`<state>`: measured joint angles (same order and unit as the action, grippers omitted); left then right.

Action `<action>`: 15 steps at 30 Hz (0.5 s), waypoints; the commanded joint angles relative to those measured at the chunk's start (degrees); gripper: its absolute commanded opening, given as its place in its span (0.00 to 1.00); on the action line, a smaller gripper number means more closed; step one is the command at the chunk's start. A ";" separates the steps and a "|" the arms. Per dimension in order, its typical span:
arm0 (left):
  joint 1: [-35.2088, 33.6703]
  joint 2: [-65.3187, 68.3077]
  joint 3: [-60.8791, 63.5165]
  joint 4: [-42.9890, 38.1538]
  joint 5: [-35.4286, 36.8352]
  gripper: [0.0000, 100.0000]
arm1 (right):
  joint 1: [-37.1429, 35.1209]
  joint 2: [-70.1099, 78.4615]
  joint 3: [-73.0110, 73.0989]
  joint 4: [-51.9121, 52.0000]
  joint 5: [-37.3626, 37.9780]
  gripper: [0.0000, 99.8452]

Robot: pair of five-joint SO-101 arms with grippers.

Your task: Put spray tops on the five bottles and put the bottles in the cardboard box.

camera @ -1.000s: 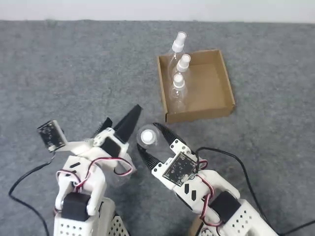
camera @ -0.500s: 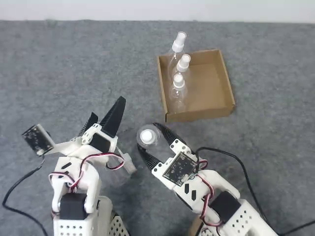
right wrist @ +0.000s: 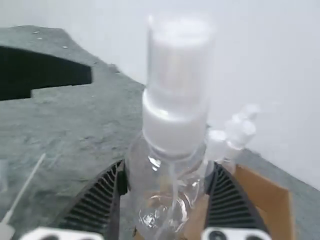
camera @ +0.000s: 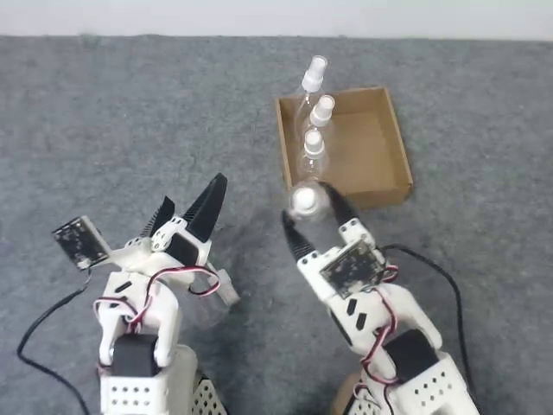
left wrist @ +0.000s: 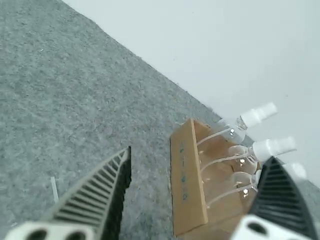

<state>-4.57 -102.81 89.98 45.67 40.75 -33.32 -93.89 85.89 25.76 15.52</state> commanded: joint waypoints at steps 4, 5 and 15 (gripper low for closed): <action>-2.20 0.26 0.92 -5.36 -0.53 0.38 | 8.13 -1.54 -7.47 -0.92 -5.10 0.09; -2.99 0.26 0.84 -5.45 -0.53 0.38 | 9.10 -1.54 -7.74 -0.92 -5.27 0.09; -3.96 0.26 0.84 -5.45 -0.53 0.38 | 11.56 -1.01 -8.97 -0.92 -5.01 0.09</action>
<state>-8.26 -102.81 91.65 42.33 40.75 -22.86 -93.98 81.76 25.76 10.86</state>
